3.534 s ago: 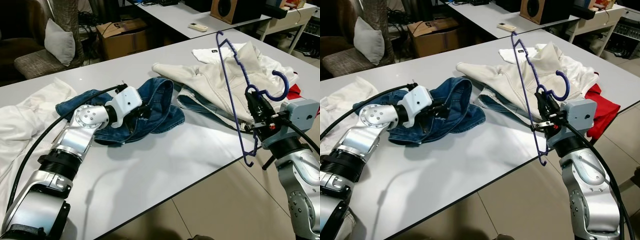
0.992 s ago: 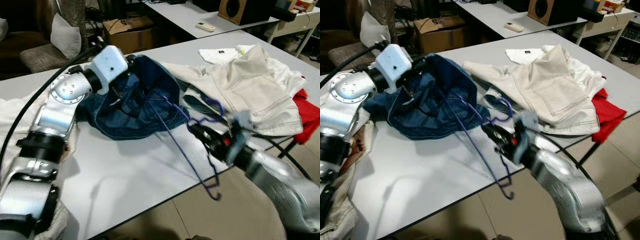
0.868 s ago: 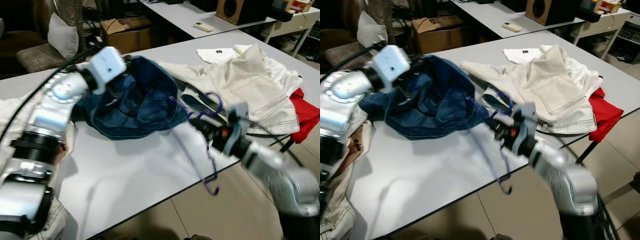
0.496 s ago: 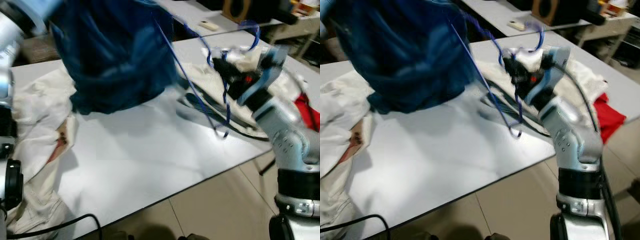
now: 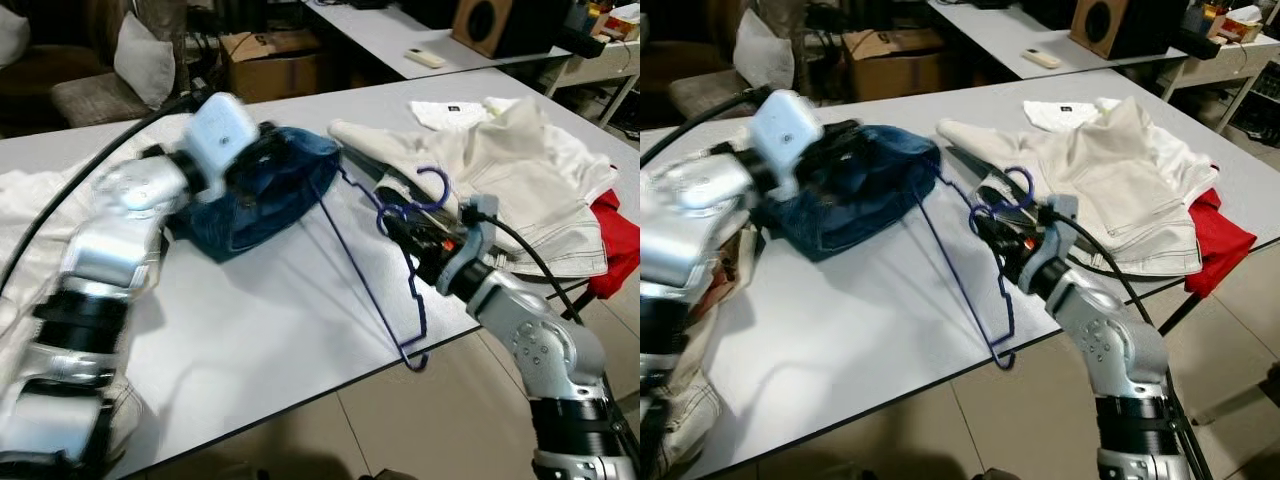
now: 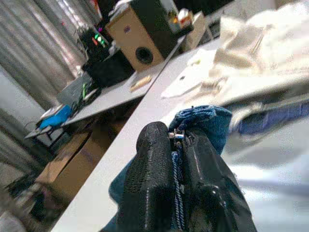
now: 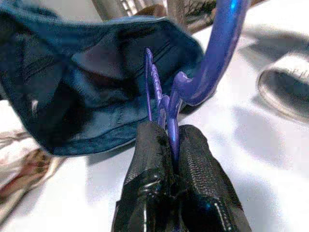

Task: Hang hanger

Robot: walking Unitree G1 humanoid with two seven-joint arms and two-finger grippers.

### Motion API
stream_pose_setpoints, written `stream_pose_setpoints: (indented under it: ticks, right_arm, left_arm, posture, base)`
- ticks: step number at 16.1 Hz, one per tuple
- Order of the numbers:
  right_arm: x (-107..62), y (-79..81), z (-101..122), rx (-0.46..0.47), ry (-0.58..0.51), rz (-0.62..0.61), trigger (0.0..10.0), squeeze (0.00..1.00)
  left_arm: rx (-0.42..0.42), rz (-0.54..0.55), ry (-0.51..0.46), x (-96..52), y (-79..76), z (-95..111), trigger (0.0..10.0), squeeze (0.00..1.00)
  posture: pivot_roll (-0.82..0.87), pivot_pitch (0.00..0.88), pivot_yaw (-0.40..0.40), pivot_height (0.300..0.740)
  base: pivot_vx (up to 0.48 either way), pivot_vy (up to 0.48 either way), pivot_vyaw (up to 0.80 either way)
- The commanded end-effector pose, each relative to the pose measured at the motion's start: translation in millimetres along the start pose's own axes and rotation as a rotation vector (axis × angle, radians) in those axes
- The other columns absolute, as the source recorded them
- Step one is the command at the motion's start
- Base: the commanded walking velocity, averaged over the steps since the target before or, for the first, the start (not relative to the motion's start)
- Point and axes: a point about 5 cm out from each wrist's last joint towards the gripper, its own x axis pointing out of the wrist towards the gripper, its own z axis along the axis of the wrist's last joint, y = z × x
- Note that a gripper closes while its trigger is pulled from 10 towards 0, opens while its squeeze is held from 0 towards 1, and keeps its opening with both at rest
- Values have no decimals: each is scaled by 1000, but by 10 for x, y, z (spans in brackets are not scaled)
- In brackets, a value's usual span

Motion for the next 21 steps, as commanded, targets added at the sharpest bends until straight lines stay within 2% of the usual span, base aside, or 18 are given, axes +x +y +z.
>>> stream_pose_setpoints:
  ticks: [1, 3, 4, 6, 8, 9, 11, 13, 14, 17, 18, 19, 20, 21]
  right_arm:
    - [-29, -8, 4, 21, 0, 1, 10000, 0]
    - [10, -27, -28, 114, 4, 6, 10000, 0]
    - [23, -15, -32, 120, 15, 24, 10000, 0]
    - [58, 75, 112, 125, -56, 111, 10000, 0]
    - [88, 224, 353, 181, -169, 246, 10000, 0]
    - [114, 250, 463, 209, -218, 280, 10000, 0]
    - [200, 150, 536, 264, -256, 204, 10000, 0]
    - [337, -82, 502, 328, -282, 11, 10000, 0]
    - [390, -101, 486, 360, -294, -5, 10000, 0]
    - [537, -21, 549, 476, -346, 26, 10000, 0]
    - [582, 4, 587, 538, -378, 37, 10000, 0]
    - [600, 12, 596, 555, -388, 39, 10000, 0]
    - [646, 20, 591, 602, -404, 37, 10000, 0]
    - [669, 26, 581, 622, -409, 35, 10000, 0]
  left_arm:
    - [24, 6, -10, 19, 25, 75, 0, 0]
    - [11, 66, -31, 26, 137, 193, 0, 0]
    - [19, 86, -41, 8, 203, 236, 0, 0]
    - [16, 61, -58, -15, 257, 320, 0, 0]
    - [76, 6, -43, -43, 269, 354, 0, 0]
    - [52, 6, -76, -54, 309, 452, 0, 0]
    - [31, -59, -71, -56, 287, 494, 0, 0]
    - [13, -197, 32, -84, 120, 283, 0, 0]
    - [-30, -262, 42, -104, 30, 232, 0, 0]
    - [-160, -483, 22, -138, -261, 268, 0, 0]
    - [-254, -509, -26, -84, -340, 334, 0, 0]
    - [-314, -502, -58, -44, -360, 381, 0, 0]
    - [-466, -494, -142, 46, -390, 520, 0, 0]
    - [-530, -494, -180, 80, -398, 585, 0, 0]
  posture:
    - [-118, 0, -1, 740]
    - [-114, 0, 10, 740]
    - [-114, 0, 14, 740]
    - [-110, 0, 17, 740]
    - [-100, 0, 13, 740]
    - [-98, 0, 9, 740]
    - [-94, 0, 1, 740]
    - [-86, 0, -9, 740]
    - [-83, 0, -8, 740]
    - [-82, 0, 0, 740]
    - [-78, 0, 0, 740]
    - [-76, 0, -2, 740]
    - [-72, 0, -3, 740]
    - [-71, 0, -2, 740]
  base:
    - [0, 0, 0]
    - [0, 0, 0]
    - [0, 0, 0]
    - [0, 0, 0]
    - [0, 0, 0]
    - [0, 0, 0]
    - [0, 0, 0]
    - [0, 0, 0]
    - [0, 0, 0]
    - [0, 0, 0]
    - [0, 0, 0]
    - [0, 0, 0]
    - [0, 0, 0]
    - [0, 0, 0]
